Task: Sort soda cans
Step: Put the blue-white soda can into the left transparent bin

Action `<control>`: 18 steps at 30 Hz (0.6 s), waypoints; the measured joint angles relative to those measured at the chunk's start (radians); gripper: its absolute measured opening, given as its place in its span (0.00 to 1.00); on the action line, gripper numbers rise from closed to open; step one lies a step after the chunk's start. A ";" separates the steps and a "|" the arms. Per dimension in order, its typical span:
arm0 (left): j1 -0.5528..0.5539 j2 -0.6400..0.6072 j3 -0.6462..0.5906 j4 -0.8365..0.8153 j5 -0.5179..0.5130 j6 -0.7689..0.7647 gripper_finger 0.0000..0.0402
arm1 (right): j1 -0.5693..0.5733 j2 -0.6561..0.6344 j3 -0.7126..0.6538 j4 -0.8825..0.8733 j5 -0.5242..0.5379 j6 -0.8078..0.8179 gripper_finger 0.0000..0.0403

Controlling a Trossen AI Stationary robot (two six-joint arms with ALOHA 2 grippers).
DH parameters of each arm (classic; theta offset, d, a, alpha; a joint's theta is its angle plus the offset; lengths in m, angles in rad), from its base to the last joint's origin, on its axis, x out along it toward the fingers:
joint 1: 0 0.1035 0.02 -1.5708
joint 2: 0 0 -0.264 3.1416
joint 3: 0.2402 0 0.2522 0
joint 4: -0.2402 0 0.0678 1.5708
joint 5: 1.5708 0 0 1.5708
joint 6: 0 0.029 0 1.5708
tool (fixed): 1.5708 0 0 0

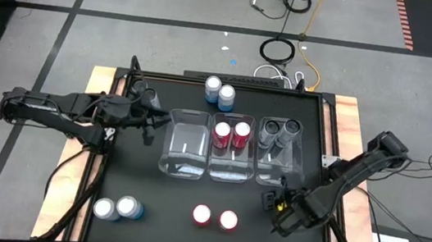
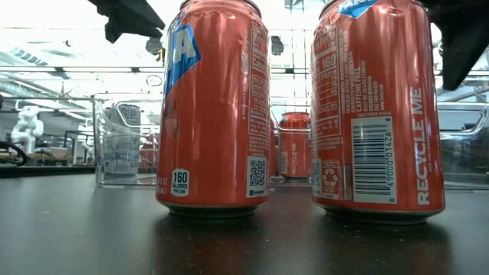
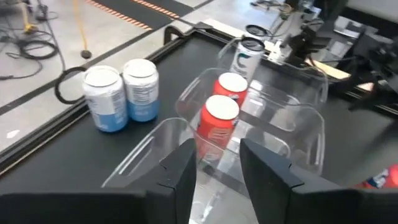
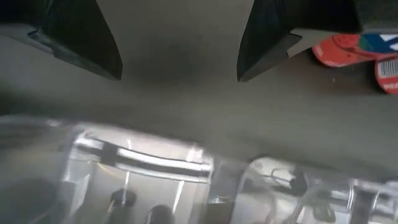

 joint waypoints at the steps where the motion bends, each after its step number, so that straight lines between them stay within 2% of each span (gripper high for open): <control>1: 0.000 0.000 0.000 -0.001 -0.011 -0.002 0.36 | 0.003 0.014 0.000 0.019 0.000 -0.002 0.77; 5: 0.000 0.000 0.000 0.000 -0.057 -0.027 0.51 | 0.012 0.046 0.000 0.100 -0.012 -0.047 0.77; 12: 0.000 0.001 0.000 0.000 -0.213 -0.128 0.94 | 0.034 0.065 0.000 0.163 -0.027 -0.084 0.77; 14: 0.000 0.002 0.000 0.002 -0.224 -0.137 0.97 | 0.043 0.065 0.000 0.163 -0.027 -0.082 0.77; 18: -0.001 0.002 0.000 0.001 -0.186 -0.133 0.91 | 0.061 0.065 0.000 0.163 -0.023 -0.081 0.77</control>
